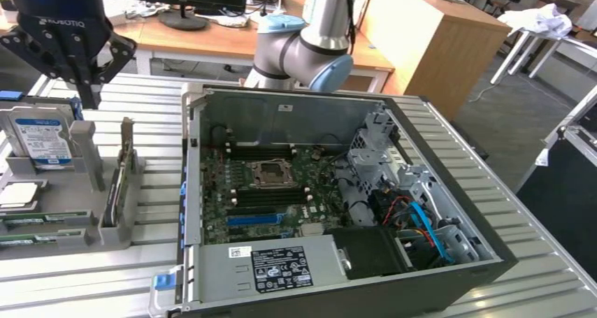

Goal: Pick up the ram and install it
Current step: 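Reach for the ram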

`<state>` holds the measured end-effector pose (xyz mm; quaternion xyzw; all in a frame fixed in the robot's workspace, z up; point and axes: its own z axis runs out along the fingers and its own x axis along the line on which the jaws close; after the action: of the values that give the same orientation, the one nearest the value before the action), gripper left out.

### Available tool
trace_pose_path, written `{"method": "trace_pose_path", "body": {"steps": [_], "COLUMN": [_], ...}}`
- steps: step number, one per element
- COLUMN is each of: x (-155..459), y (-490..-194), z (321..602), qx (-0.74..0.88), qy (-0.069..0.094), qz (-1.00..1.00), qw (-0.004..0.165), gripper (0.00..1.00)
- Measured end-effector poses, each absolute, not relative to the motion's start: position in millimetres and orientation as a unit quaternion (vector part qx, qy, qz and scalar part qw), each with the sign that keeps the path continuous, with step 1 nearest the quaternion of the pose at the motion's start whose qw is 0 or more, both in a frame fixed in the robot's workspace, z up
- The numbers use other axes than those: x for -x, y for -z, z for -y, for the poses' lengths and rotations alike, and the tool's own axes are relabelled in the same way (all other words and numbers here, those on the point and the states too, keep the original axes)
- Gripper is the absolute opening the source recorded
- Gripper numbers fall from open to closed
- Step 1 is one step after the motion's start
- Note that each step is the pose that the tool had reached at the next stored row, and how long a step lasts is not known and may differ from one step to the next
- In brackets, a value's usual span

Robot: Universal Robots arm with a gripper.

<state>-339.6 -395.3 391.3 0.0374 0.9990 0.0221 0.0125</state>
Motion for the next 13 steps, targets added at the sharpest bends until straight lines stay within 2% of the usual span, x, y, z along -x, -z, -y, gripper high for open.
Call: {"method": "trace_pose_path", "body": {"steps": [13], "x": [373.3], "y": [-390.3], "z": [394.0], "qx": [-0.037], "qy": [-0.022], "qz": [-0.999], "qw": [0.012], "gripper": [0.11]}}
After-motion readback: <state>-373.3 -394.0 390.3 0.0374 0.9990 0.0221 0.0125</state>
